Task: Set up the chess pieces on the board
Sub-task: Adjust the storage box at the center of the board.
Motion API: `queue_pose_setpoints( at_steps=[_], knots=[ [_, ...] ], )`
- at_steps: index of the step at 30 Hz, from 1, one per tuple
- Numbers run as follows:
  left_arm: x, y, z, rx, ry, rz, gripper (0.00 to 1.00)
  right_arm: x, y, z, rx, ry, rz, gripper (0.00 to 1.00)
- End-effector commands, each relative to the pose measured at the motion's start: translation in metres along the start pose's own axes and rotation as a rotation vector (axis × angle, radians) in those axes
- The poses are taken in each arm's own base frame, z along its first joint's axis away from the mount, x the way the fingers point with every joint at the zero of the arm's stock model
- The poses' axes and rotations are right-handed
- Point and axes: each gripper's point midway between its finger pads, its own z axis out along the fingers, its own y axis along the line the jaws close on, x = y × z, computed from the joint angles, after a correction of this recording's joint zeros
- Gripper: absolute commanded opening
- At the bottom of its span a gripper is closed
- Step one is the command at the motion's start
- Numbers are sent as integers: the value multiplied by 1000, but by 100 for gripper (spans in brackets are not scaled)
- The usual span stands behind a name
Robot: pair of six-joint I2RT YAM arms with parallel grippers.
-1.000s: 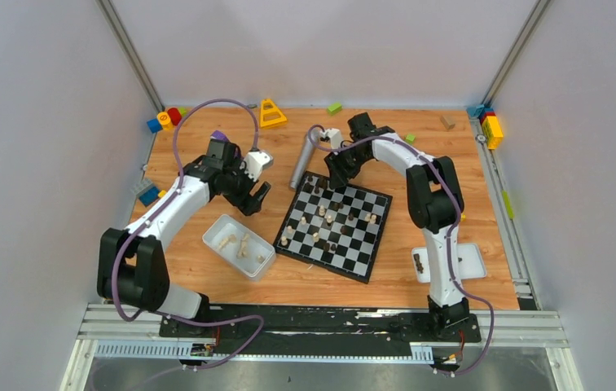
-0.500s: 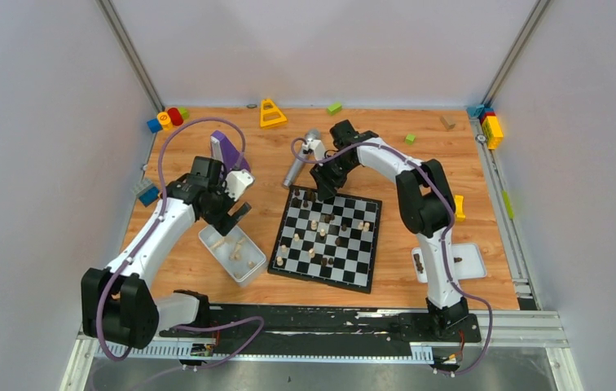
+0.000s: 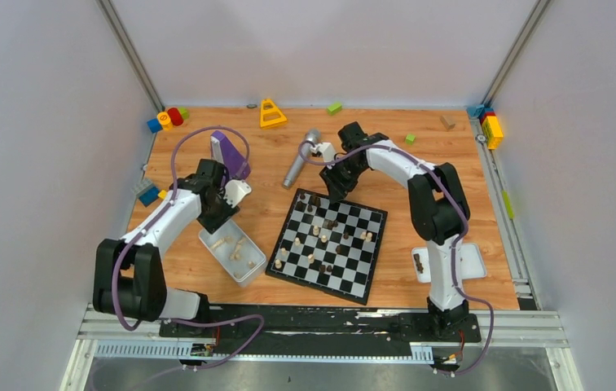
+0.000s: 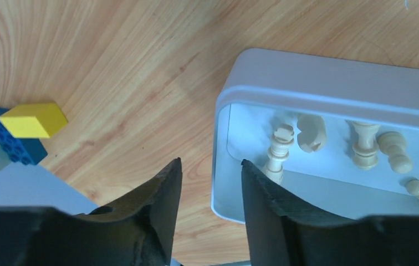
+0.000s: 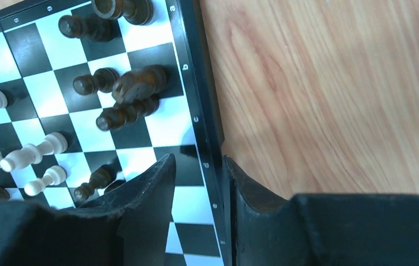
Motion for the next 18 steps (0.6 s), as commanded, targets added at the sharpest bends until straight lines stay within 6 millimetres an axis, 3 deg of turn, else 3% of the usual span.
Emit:
queue_pose_setpoints(
  at_steps=[1,11,14,18],
  knots=[
    [-19,10,6,7,-34,42,45,-17,-6,-44,75,-92,15,37],
    [-64,16,14,56,-73,197,17,3,-13,-64,154,-78,81,37],
    [-79,15,19,53,-63,271,13,22,-14,-82,183,-84,139,39],
    [-95,15,23,48,-60,343,10,66,-16,-102,244,-54,224,40]
  ],
)
